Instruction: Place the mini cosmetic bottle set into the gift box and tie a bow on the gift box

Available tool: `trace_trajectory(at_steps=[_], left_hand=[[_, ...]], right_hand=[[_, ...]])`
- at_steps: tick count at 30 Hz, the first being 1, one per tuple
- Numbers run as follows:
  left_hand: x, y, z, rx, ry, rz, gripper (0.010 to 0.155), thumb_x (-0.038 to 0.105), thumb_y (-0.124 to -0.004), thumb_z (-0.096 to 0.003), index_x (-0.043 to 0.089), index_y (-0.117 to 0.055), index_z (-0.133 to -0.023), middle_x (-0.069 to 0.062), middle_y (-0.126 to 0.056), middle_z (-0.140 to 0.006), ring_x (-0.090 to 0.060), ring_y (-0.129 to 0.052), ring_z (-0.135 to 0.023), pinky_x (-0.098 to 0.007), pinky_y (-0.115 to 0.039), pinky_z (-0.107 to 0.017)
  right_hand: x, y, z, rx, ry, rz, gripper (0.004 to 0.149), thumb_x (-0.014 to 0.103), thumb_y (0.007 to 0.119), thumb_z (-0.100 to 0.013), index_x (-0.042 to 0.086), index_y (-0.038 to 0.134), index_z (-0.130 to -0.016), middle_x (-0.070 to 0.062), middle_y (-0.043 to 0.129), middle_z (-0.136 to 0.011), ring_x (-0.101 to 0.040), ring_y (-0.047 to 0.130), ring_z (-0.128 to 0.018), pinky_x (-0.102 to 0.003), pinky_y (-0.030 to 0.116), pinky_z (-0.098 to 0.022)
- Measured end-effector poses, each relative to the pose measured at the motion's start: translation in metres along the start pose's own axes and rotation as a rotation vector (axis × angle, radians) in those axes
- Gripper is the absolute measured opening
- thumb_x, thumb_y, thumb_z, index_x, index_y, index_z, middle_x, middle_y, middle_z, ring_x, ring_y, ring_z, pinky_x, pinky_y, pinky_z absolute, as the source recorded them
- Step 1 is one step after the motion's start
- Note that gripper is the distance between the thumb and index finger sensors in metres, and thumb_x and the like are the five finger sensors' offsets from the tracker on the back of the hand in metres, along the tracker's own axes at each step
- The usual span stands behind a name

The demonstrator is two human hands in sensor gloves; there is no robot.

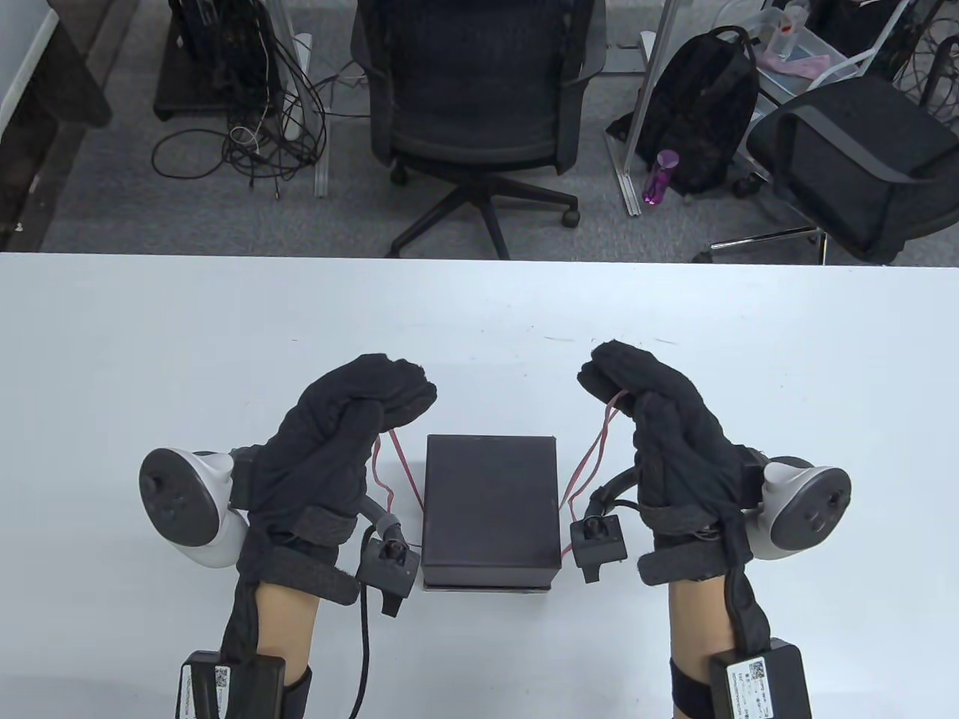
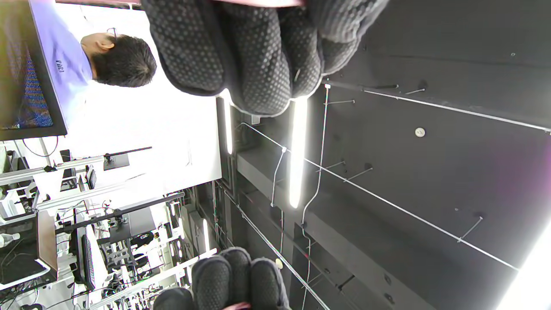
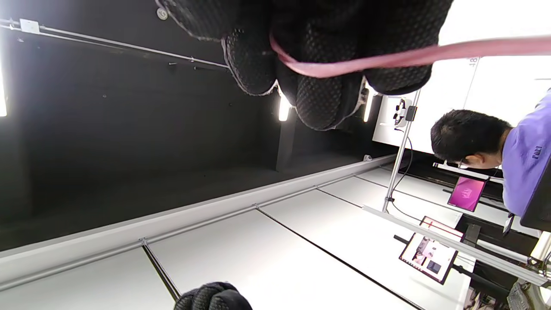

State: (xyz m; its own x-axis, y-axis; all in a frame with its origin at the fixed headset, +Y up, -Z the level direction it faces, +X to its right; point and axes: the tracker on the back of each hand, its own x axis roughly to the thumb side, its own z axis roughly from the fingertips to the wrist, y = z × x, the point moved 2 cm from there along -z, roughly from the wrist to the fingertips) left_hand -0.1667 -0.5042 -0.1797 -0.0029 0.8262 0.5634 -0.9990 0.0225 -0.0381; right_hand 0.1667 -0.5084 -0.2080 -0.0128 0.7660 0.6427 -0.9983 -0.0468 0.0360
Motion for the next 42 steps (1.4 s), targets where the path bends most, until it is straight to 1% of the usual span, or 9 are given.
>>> trace_trajectory(at_steps=[8,12,14,18,21,24,29,38,42], left_hand=[[-0.017,-0.005,0.006,-0.027,0.039,-0.011,0.043,0.037,-0.067,-0.0593,0.027,-0.073,-0.101,0.004,-0.089,-0.093,-0.015,-0.102,-0.082,-0.039,-0.090,-0.065],[-0.030,-0.007,0.013,-0.044,0.081,0.016,0.043,0.038,-0.066,-0.0603,0.028,-0.072,-0.102,0.004,-0.087,-0.096,-0.020,-0.098,-0.087,-0.052,-0.082,-0.068],[-0.038,-0.008,0.018,-0.054,0.107,0.004,0.044,0.039,-0.065,-0.0608,0.029,-0.071,-0.103,0.004,-0.086,-0.097,-0.022,-0.096,-0.087,-0.054,-0.081,-0.067],[-0.053,-0.013,0.033,-0.039,0.142,-0.061,0.045,0.042,-0.065,-0.0610,0.027,-0.071,-0.103,0.004,-0.089,-0.089,-0.021,-0.101,-0.069,-0.044,-0.086,-0.057],[-0.067,-0.019,0.048,-0.042,0.158,-0.125,0.046,0.044,-0.066,-0.0608,0.026,-0.071,-0.102,0.004,-0.090,-0.086,-0.021,-0.101,-0.064,-0.040,-0.087,-0.052],[-0.082,-0.027,0.064,-0.041,0.161,-0.175,0.047,0.045,-0.065,-0.0609,0.024,-0.071,-0.103,0.002,-0.090,-0.088,-0.022,-0.101,-0.065,-0.042,-0.087,-0.052],[-0.103,-0.037,0.086,-0.065,0.168,-0.258,0.052,0.047,-0.064,-0.0612,0.023,-0.067,-0.108,-0.004,-0.085,-0.097,-0.030,-0.097,-0.077,-0.050,-0.083,-0.060],[-0.118,-0.049,0.096,-0.170,0.211,-0.360,0.058,0.049,-0.063,-0.0614,0.022,-0.061,-0.113,-0.011,-0.078,-0.105,-0.036,-0.091,-0.086,-0.057,-0.078,-0.064],[-0.119,-0.056,0.097,-0.209,0.219,-0.361,0.062,0.051,-0.061,-0.0616,0.022,-0.056,-0.116,-0.014,-0.071,-0.111,-0.041,-0.087,-0.091,-0.060,-0.076,-0.066]], right_hand=[[-0.003,0.005,0.003,0.043,0.019,0.033,0.047,0.029,0.060,-0.061,0.004,0.073,-0.099,-0.027,0.077,-0.097,-0.037,0.089,-0.081,-0.056,0.074,-0.064],[-0.008,0.008,0.009,0.095,0.047,0.093,0.049,0.033,0.059,-0.063,0.004,0.071,-0.100,-0.028,0.076,-0.097,-0.037,0.089,-0.078,-0.059,0.074,-0.062],[-0.013,0.011,0.014,0.118,0.054,0.123,0.050,0.033,0.060,-0.063,0.004,0.070,-0.101,-0.028,0.076,-0.097,-0.037,0.089,-0.078,-0.060,0.074,-0.061],[-0.027,0.016,0.030,0.155,0.077,0.130,0.053,0.035,0.060,-0.063,0.003,0.064,-0.106,-0.028,0.077,-0.097,-0.039,0.089,-0.077,-0.062,0.074,-0.059],[-0.038,0.019,0.046,0.187,0.092,0.164,0.054,0.035,0.060,-0.064,0.002,0.065,-0.106,-0.029,0.078,-0.095,-0.040,0.090,-0.075,-0.063,0.073,-0.058],[-0.047,0.023,0.063,0.202,0.098,0.224,0.054,0.035,0.060,-0.064,0.001,0.066,-0.105,-0.030,0.078,-0.094,-0.041,0.090,-0.074,-0.064,0.073,-0.057],[-0.055,0.028,0.082,0.220,0.129,0.279,0.056,0.036,0.062,-0.064,-0.002,0.065,-0.106,-0.033,0.078,-0.094,-0.044,0.089,-0.073,-0.065,0.073,-0.057],[-0.051,0.044,0.095,0.362,0.223,0.588,0.059,0.037,0.063,-0.065,-0.006,0.066,-0.106,-0.038,0.077,-0.094,-0.048,0.088,-0.072,-0.066,0.072,-0.056],[-0.050,0.053,0.100,0.426,0.251,0.657,0.060,0.037,0.065,-0.065,-0.007,0.066,-0.106,-0.039,0.076,-0.095,-0.049,0.087,-0.073,-0.068,0.071,-0.056]])
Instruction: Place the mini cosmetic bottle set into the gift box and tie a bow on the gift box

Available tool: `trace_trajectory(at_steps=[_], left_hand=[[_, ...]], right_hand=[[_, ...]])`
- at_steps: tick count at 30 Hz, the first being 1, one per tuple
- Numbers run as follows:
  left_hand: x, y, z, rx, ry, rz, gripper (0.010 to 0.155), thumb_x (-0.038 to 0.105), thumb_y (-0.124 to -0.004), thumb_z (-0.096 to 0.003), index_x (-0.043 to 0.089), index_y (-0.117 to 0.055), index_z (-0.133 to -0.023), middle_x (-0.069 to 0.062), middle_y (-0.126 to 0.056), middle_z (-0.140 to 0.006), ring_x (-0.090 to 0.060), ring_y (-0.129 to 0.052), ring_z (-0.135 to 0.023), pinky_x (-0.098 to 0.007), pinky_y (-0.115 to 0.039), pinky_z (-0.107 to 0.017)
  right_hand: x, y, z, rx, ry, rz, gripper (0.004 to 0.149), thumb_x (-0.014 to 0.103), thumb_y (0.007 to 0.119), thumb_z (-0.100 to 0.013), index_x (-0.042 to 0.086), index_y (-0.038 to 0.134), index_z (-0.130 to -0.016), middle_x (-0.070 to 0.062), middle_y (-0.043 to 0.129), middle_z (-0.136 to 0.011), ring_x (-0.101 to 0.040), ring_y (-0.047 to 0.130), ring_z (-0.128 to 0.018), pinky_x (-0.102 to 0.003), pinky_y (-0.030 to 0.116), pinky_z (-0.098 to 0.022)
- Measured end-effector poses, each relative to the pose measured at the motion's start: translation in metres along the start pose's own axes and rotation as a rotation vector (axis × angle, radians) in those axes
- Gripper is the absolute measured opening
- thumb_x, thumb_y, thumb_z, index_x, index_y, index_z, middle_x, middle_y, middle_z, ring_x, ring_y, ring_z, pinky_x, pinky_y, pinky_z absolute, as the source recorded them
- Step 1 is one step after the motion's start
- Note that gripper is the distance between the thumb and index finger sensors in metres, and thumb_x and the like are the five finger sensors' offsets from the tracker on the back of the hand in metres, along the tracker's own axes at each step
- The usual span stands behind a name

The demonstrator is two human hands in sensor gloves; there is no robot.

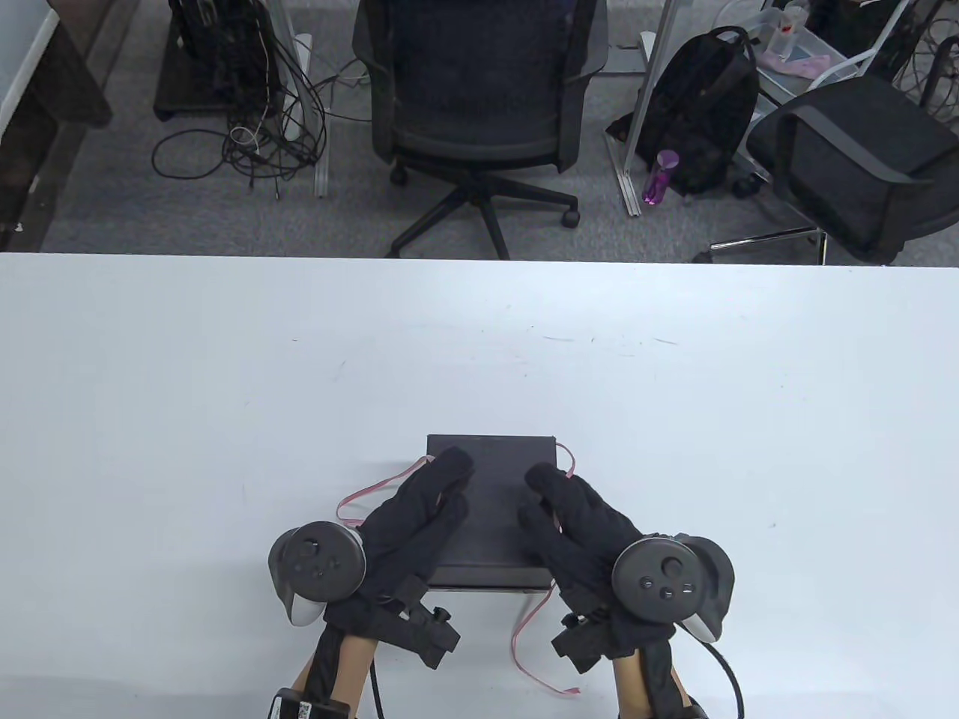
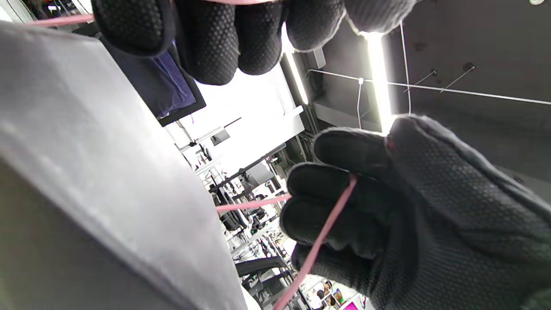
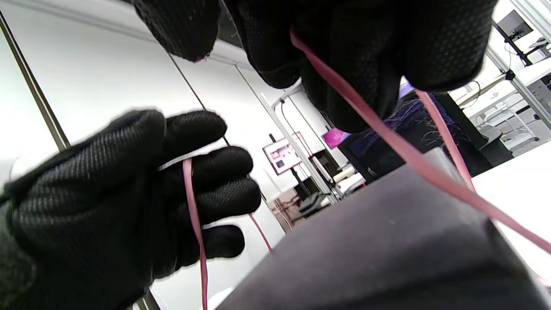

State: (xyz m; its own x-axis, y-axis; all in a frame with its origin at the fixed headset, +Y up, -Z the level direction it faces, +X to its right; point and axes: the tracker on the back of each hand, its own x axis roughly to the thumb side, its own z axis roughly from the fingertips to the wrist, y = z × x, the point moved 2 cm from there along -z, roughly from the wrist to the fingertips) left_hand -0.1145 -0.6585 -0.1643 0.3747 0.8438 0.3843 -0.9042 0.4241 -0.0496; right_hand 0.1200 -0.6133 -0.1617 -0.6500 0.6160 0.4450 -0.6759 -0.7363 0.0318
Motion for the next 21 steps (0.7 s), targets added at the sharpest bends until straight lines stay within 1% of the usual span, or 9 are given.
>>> trace_trajectory(at_steps=[2,6,10,13,15,18,20,21], left_hand=[[0.001,-0.005,0.000,-0.021,0.004,0.032,0.064,0.052,-0.059,-0.0618,0.021,-0.052,-0.117,-0.015,-0.067,-0.114,-0.044,-0.085,-0.093,-0.061,-0.074,-0.067],[0.000,-0.014,0.001,-0.098,0.018,0.125,0.068,0.056,-0.055,-0.0620,0.022,-0.045,-0.120,-0.017,-0.056,-0.120,-0.051,-0.079,-0.096,-0.063,-0.072,-0.068],[-0.003,-0.023,0.000,-0.178,0.027,0.242,0.070,0.058,-0.049,-0.0620,0.024,-0.037,-0.122,-0.018,-0.045,-0.124,-0.056,-0.073,-0.100,-0.066,-0.069,-0.069],[-0.004,-0.029,0.000,-0.234,0.034,0.341,0.072,0.060,-0.046,-0.0619,0.025,-0.033,-0.123,-0.019,-0.037,-0.126,-0.059,-0.069,-0.101,-0.068,-0.066,-0.070],[-0.005,-0.031,0.001,-0.259,0.039,0.369,0.072,0.060,-0.045,-0.0618,0.026,-0.030,-0.123,-0.019,-0.032,-0.127,-0.064,-0.063,-0.103,-0.069,-0.064,-0.071],[-0.004,-0.036,0.001,-0.296,0.028,0.415,0.073,0.061,-0.044,-0.0618,0.026,-0.027,-0.124,-0.020,-0.026,-0.127,-0.065,-0.061,-0.103,-0.070,-0.063,-0.071],[-0.002,-0.040,0.001,-0.330,0.028,0.468,0.073,0.062,-0.044,-0.0618,0.027,-0.024,-0.124,-0.020,-0.020,-0.126,-0.066,-0.058,-0.103,-0.071,-0.062,-0.072],[-0.002,-0.041,0.001,-0.329,0.030,0.479,0.073,0.062,-0.044,-0.0617,0.028,-0.024,-0.124,-0.020,-0.019,-0.126,-0.067,-0.058,-0.103,-0.071,-0.062,-0.072]], right_hand=[[0.002,0.007,0.000,0.046,-0.001,0.026,0.062,0.038,0.067,-0.064,-0.007,0.065,-0.106,-0.040,0.072,-0.098,-0.052,0.084,-0.077,-0.069,0.069,-0.057],[0.005,0.018,-0.002,0.049,-0.028,0.012,0.064,0.039,0.070,-0.063,-0.009,0.064,-0.106,-0.043,0.061,-0.103,-0.059,0.073,-0.084,-0.074,0.062,-0.059],[0.007,0.032,-0.005,0.102,-0.026,0.015,0.065,0.040,0.070,-0.063,-0.009,0.065,-0.105,-0.045,0.055,-0.106,-0.065,0.064,-0.087,-0.078,0.056,-0.059],[0.007,0.041,-0.006,0.089,-0.026,0.047,0.064,0.039,0.071,-0.063,-0.010,0.066,-0.104,-0.046,0.053,-0.106,-0.066,0.062,-0.087,-0.079,0.055,-0.059],[0.007,0.044,-0.007,0.082,-0.030,0.060,0.065,0.039,0.071,-0.062,-0.011,0.065,-0.103,-0.046,0.053,-0.106,-0.066,0.061,-0.087,-0.079,0.055,-0.059],[0.007,0.047,-0.006,0.047,-0.031,0.054,0.065,0.039,0.072,-0.062,-0.010,0.066,-0.103,-0.046,0.052,-0.106,-0.066,0.061,-0.087,-0.079,0.055,-0.059],[0.008,0.049,-0.006,0.023,-0.034,0.049,0.062,0.038,0.073,-0.061,-0.010,0.070,-0.100,-0.045,0.053,-0.106,-0.066,0.061,-0.087,-0.078,0.055,-0.059],[0.008,0.049,-0.006,0.008,-0.036,0.043,0.059,0.037,0.075,-0.060,-0.009,0.073,-0.098,-0.044,0.055,-0.105,-0.065,0.063,-0.087,-0.078,0.056,-0.059]])
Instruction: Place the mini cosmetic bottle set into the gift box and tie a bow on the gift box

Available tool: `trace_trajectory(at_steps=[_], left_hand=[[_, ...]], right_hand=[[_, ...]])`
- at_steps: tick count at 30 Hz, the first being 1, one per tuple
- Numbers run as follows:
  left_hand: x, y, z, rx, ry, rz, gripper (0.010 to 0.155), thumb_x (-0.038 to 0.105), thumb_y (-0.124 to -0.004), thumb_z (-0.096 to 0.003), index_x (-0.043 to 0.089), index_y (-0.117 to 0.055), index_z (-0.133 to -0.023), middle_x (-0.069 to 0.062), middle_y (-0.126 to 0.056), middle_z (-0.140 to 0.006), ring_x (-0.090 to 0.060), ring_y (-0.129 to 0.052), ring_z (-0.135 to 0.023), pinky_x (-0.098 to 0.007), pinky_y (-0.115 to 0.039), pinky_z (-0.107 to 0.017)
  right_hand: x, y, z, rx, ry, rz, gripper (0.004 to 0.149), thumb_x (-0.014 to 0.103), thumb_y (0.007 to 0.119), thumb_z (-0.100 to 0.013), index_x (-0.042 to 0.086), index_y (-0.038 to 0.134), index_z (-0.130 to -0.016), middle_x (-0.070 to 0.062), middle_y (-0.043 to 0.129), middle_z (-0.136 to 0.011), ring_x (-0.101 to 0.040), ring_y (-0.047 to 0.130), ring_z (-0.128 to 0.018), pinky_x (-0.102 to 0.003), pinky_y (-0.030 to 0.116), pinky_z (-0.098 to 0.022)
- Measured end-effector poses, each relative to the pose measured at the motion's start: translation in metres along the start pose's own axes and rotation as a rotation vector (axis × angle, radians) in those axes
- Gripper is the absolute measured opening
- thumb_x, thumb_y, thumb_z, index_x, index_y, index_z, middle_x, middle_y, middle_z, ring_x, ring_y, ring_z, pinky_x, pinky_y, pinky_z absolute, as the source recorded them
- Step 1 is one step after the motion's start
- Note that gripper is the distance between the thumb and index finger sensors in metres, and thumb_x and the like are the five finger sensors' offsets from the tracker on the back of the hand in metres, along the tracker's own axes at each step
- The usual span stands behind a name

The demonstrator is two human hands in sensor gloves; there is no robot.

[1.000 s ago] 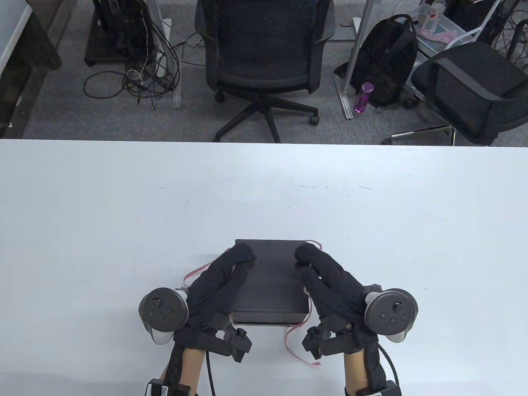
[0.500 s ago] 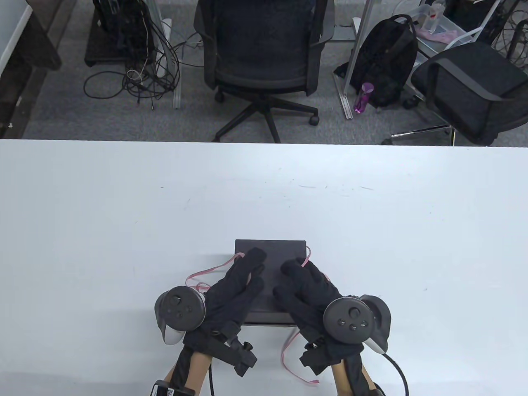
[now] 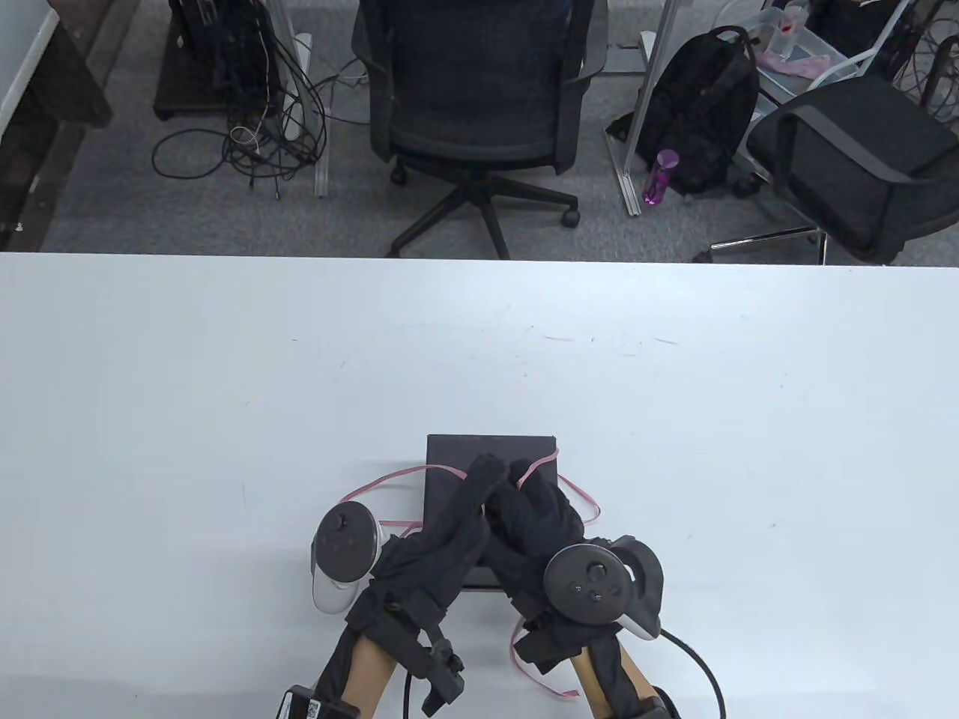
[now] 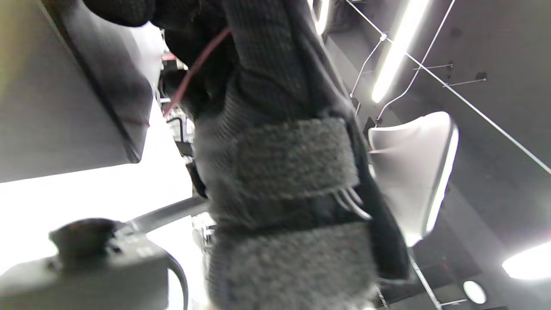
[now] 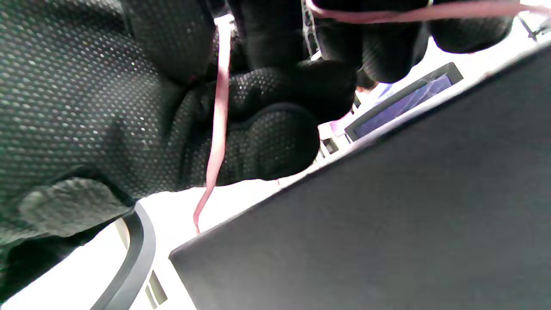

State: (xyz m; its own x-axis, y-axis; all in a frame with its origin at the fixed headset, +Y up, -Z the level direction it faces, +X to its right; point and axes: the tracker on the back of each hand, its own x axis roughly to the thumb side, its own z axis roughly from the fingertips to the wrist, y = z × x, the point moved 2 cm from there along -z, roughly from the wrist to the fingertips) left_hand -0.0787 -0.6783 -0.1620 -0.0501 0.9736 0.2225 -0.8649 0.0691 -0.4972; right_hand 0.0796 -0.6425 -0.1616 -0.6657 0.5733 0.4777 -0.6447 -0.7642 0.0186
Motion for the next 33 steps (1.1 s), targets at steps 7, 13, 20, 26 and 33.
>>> trace_trajectory(at_steps=[7,13,20,26,33], left_hand=[[0.003,0.004,0.000,-0.035,0.016,-0.031,0.068,0.062,-0.045,-0.0619,0.034,-0.036,-0.123,-0.017,-0.029,-0.128,-0.066,-0.068,-0.098,-0.070,-0.066,-0.070],[0.020,0.035,0.011,0.170,-0.056,-0.074,0.055,0.058,-0.053,-0.0619,0.025,-0.081,-0.096,-0.019,-0.056,-0.121,-0.055,-0.076,-0.097,-0.066,-0.069,-0.069],[0.023,0.037,0.011,0.239,0.065,-0.481,0.050,0.049,-0.069,-0.0600,0.016,-0.084,-0.095,-0.020,-0.060,-0.117,-0.053,-0.072,-0.101,-0.066,-0.068,-0.069],[0.020,0.010,0.002,0.142,0.086,-0.582,0.067,0.051,-0.078,-0.0541,0.008,-0.071,-0.105,-0.024,-0.051,-0.118,-0.054,-0.066,-0.103,-0.067,-0.066,-0.071],[0.026,0.011,0.004,0.194,0.049,-0.671,0.047,0.043,-0.082,-0.0534,0.014,-0.083,-0.090,-0.017,-0.064,-0.114,-0.048,-0.075,-0.100,-0.065,-0.070,-0.069]], right_hand=[[-0.016,-0.006,-0.001,-0.051,0.042,-0.185,0.039,0.027,0.080,-0.057,-0.003,0.086,-0.082,-0.039,0.064,-0.102,-0.062,0.068,-0.085,-0.076,0.061,-0.057],[-0.041,-0.020,-0.002,-0.044,0.088,-0.559,0.040,0.026,0.076,-0.059,-0.008,0.082,-0.081,-0.049,0.054,-0.103,-0.070,0.059,-0.085,-0.078,0.058,-0.056],[-0.043,-0.012,-0.007,0.153,-0.097,-1.108,0.039,0.031,0.075,-0.061,0.001,0.082,-0.085,-0.051,0.035,-0.107,-0.075,0.018,-0.086,-0.087,0.036,-0.054],[-0.029,0.005,-0.009,0.290,-0.199,-1.214,0.039,0.035,0.072,-0.063,0.008,0.079,-0.091,-0.046,0.016,-0.111,-0.068,-0.001,-0.083,-0.087,0.022,-0.052],[-0.024,-0.005,-0.007,0.301,-0.159,-1.135,0.039,0.030,0.075,-0.062,0.000,0.081,-0.088,-0.045,0.029,-0.112,-0.073,0.011,-0.085,-0.088,0.026,-0.051]])
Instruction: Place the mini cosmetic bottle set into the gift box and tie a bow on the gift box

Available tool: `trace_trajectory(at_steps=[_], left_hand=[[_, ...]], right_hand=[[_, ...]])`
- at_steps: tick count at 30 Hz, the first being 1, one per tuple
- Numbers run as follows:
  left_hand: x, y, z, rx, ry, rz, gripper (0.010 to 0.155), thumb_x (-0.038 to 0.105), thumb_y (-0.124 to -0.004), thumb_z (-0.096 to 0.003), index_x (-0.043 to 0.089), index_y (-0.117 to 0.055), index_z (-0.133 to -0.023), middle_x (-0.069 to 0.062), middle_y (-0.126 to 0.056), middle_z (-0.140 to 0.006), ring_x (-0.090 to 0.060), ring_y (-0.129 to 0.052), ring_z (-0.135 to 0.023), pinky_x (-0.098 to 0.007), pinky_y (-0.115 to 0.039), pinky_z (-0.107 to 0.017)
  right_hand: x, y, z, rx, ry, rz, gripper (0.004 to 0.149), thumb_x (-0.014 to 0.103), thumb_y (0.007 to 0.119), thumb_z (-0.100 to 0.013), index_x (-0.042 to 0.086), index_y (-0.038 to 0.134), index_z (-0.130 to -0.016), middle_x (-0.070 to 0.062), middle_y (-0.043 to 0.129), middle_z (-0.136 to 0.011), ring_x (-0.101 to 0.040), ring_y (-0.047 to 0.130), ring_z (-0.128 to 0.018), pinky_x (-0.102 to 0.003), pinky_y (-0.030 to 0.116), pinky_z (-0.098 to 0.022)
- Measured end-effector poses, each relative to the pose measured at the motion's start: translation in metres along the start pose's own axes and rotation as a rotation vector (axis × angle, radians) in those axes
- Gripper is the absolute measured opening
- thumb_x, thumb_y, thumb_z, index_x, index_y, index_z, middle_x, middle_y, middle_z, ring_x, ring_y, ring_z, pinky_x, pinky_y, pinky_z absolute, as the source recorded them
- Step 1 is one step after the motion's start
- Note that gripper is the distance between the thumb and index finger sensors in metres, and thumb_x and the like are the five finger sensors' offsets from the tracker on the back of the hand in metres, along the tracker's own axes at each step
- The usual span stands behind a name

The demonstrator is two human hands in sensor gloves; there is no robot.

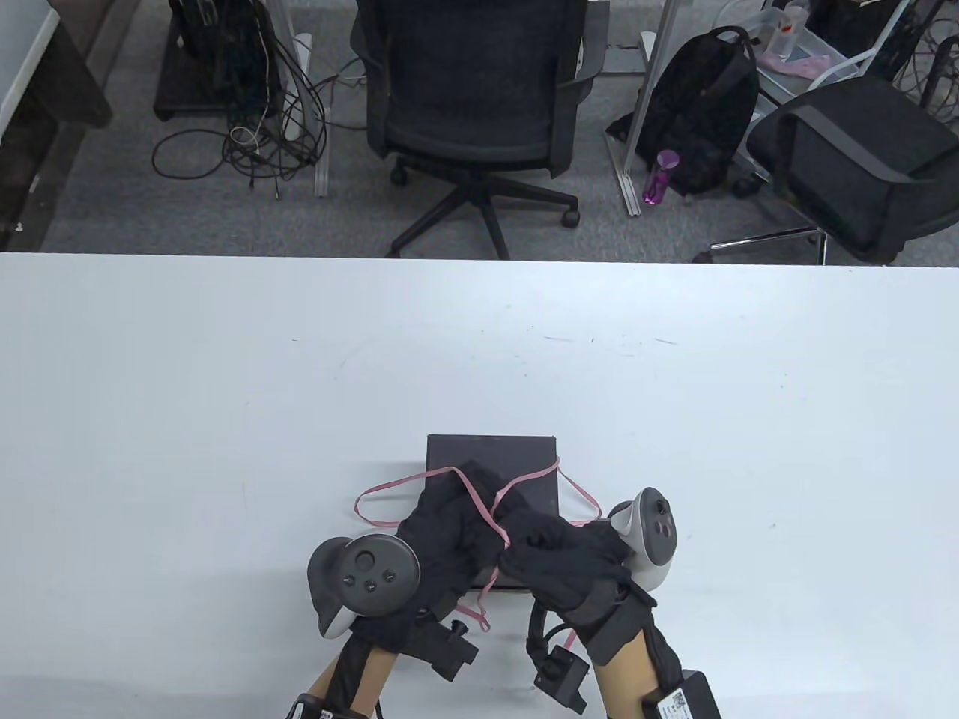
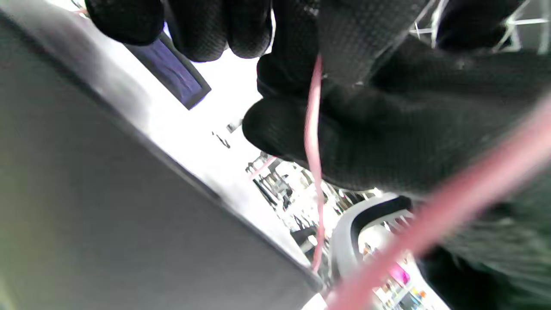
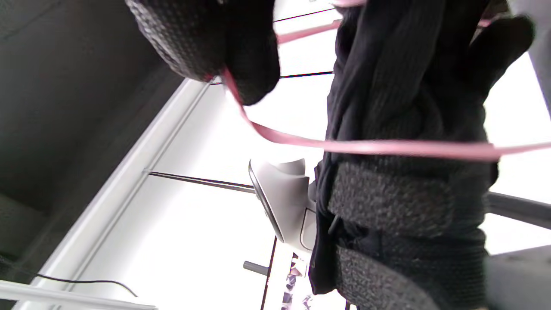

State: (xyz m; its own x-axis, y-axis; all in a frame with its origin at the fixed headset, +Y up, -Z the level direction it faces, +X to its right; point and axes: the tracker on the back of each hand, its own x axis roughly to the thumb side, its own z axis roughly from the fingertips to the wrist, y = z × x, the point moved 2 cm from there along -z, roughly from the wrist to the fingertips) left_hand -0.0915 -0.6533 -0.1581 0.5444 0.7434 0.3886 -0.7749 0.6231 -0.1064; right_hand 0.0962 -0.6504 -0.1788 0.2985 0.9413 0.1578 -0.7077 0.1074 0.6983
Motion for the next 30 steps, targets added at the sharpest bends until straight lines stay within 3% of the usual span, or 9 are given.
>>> trace_trajectory(at_steps=[3,6,10,12,16,19,23,26,30], left_hand=[[-0.002,0.015,0.000,-0.232,0.029,0.020,0.046,0.042,-0.079,-0.0564,0.016,-0.079,-0.094,-0.020,-0.059,-0.117,-0.053,-0.066,-0.105,-0.068,-0.066,-0.071],[-0.017,0.037,0.005,-0.392,0.121,-0.074,0.045,0.043,-0.079,-0.0570,0.020,-0.079,-0.096,-0.021,-0.060,-0.119,-0.054,-0.066,-0.107,-0.068,-0.065,-0.073],[-0.053,0.070,0.015,-0.267,0.293,-0.086,0.044,0.039,-0.083,-0.0545,0.018,-0.084,-0.093,-0.023,-0.069,-0.115,-0.054,-0.077,-0.100,-0.065,-0.072,-0.069],[-0.069,0.081,0.021,-0.218,0.401,-0.118,0.044,0.037,-0.083,-0.0551,0.018,-0.083,-0.094,-0.025,-0.068,-0.114,-0.039,-0.092,-0.086,-0.052,-0.083,-0.060],[-0.097,0.099,0.034,-0.095,0.592,-0.131,0.040,0.031,-0.075,-0.0598,0.022,-0.072,-0.099,-0.025,-0.068,-0.108,-0.008,-0.103,-0.042,-0.020,-0.089,-0.029],[-0.108,0.105,0.041,0.030,0.543,0.138,0.039,0.025,-0.072,-0.0607,0.018,-0.069,-0.099,-0.025,-0.068,-0.106,-0.004,-0.105,-0.035,-0.014,-0.090,-0.022],[-0.107,0.114,0.049,0.308,0.473,0.242,0.040,0.020,-0.070,-0.0601,0.009,-0.066,-0.098,-0.029,-0.063,-0.107,-0.023,-0.106,-0.070,-0.025,-0.099,-0.044],[-0.091,0.124,0.053,0.492,0.351,0.038,0.039,0.021,-0.070,-0.0597,0.011,-0.066,-0.098,-0.025,-0.059,-0.110,-0.031,-0.088,-0.093,-0.037,-0.088,-0.064],[-0.069,0.131,0.059,0.655,0.282,-0.366,0.039,0.025,-0.072,-0.0588,0.015,-0.068,-0.096,-0.022,-0.051,-0.115,-0.035,-0.076,-0.102,-0.047,-0.074,-0.072]], right_hand=[[0.019,-0.015,0.007,0.001,0.060,0.260,0.039,0.026,0.079,-0.060,-0.006,0.085,-0.081,-0.043,0.054,-0.108,-0.070,0.045,-0.091,-0.085,0.044,-0.057],[0.035,-0.033,0.020,0.008,0.224,0.637,0.040,0.026,0.082,-0.058,-0.008,0.088,-0.079,-0.040,0.062,-0.106,-0.067,0.056,-0.090,-0.079,0.052,-0.060],[0.043,-0.062,0.039,-0.206,0.411,0.902,0.039,0.024,0.087,-0.054,-0.008,0.092,-0.077,-0.039,0.068,-0.103,-0.065,0.064,-0.085,-0.073,0.061,-0.059],[0.043,-0.075,0.047,-0.297,0.497,0.968,0.039,0.024,0.087,-0.053,-0.005,0.092,-0.078,-0.037,0.072,-0.100,-0.059,0.073,-0.077,-0.063,0.070,-0.054],[0.045,-0.096,0.063,-0.468,0.606,1.093,0.037,0.020,0.085,-0.053,-0.002,0.090,-0.083,-0.034,0.081,-0.091,-0.017,0.096,-0.040,-0.030,0.087,-0.028],[0.044,-0.103,0.071,-0.571,0.567,0.975,0.038,0.012,0.075,-0.057,-0.009,0.082,-0.088,-0.040,0.081,-0.086,-0.006,0.100,-0.030,-0.019,0.092,-0.018],[0.045,-0.106,0.078,-0.721,0.433,0.847,0.040,0.007,0.068,-0.057,-0.016,0.073,-0.090,-0.050,0.072,-0.085,-0.031,0.101,-0.062,-0.040,0.098,-0.040],[0.058,-0.103,0.082,-0.844,0.328,1.086,0.039,0.006,0.067,-0.057,-0.011,0.071,-0.092,-0.048,0.063,-0.095,-0.041,0.085,-0.081,-0.056,0.077,-0.059],[0.072,-0.097,0.088,-0.970,0.188,1.419,0.038,0.008,0.069,-0.056,-0.007,0.074,-0.091,-0.041,0.054,-0.103,-0.042,0.074,-0.088,-0.060,0.062,-0.063]])
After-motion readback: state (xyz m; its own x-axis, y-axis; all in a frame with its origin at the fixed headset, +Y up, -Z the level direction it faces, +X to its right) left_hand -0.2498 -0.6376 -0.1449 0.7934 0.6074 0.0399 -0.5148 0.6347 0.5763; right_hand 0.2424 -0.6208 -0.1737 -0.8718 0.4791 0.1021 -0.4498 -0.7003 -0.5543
